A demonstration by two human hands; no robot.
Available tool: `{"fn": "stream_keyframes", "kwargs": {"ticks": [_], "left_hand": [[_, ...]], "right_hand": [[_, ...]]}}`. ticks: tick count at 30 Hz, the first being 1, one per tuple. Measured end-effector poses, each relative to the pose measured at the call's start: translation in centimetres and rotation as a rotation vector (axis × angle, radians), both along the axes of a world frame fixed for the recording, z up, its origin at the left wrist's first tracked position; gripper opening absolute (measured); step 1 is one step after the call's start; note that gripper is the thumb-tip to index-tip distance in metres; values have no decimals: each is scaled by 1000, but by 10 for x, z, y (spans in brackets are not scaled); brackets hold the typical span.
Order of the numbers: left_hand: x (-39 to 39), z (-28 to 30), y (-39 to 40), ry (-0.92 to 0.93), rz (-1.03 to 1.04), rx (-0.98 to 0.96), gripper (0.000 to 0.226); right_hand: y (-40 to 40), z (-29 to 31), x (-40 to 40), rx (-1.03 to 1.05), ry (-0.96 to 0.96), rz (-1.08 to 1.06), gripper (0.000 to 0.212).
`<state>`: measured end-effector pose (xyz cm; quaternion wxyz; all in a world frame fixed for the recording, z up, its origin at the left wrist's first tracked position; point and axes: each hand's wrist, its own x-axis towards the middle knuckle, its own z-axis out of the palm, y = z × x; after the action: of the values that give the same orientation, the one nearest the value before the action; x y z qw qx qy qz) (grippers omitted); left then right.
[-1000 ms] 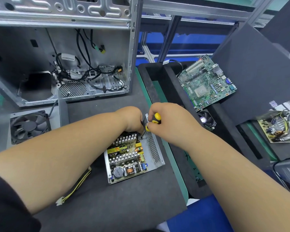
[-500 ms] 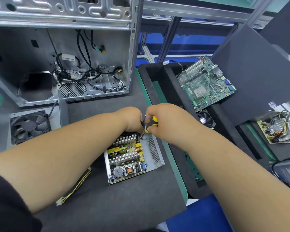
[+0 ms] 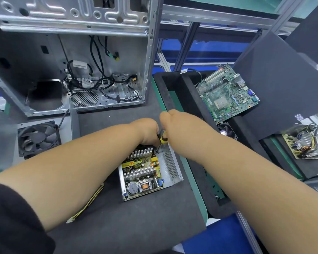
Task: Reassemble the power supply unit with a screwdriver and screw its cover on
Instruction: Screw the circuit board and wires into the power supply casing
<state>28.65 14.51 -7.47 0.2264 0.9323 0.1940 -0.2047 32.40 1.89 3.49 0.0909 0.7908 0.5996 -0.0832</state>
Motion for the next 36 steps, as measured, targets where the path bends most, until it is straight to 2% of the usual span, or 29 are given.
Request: {"fn": "stream_keyframes", "kwargs": {"ticks": [3, 7, 9, 11, 12, 15, 18, 20, 22, 23, 24, 26, 29, 31, 33, 34, 36], "left_hand": [[0, 2, -2, 21, 1, 7, 31], [-1, 5, -1, 18, 3, -26, 27], [-2, 6, 0, 14, 21, -50, 26], [-2, 6, 0, 13, 11, -30, 29], [-2, 6, -1, 18, 0, -15, 32], [-1, 6, -3, 28, 7, -2, 29], [-2, 7, -2, 31, 14, -9, 16], [-2, 9, -2, 28, 13, -24, 13], [-2, 8, -2, 20, 23, -27, 23], [-2, 8, -2, 16, 20, -24, 29], [-2, 9, -2, 21, 18, -25, 31], [-2, 8, -3, 25, 19, -26, 24], [-3, 10, -4, 13, 48, -40, 24], [-4, 10, -3, 1, 56, -63, 14], [-4, 10, -2, 8, 60, -66, 23], [-4, 10, -3, 12, 51, -54, 28], [-3, 9, -3, 23, 29, -29, 33]], "right_hand": [[5, -5, 4, 7, -99, -118, 21], [4, -8, -4, 38, -263, -105, 42], [1, -7, -6, 80, -151, -62, 33], [-1, -2, -4, 46, 10, -14, 26], [-2, 0, -2, 10, 30, -4, 26], [2, 1, 1, -45, -130, -76, 20], [5, -2, -3, -82, -266, -131, 36], [5, -3, -4, -18, -163, -103, 31], [3, -1, -2, 1, 36, -72, 18], [4, 1, 0, -16, 79, -64, 19], [5, 2, 2, -28, 65, -62, 20], [8, 1, 2, -29, -87, -97, 17], [10, -4, -4, -66, -287, -183, 48], [9, -4, -7, -32, -213, -188, 42], [6, 1, -6, -8, 33, -176, 19], [5, 5, -5, -26, 121, -154, 18], [5, 10, -2, -64, 117, -124, 21]]}}
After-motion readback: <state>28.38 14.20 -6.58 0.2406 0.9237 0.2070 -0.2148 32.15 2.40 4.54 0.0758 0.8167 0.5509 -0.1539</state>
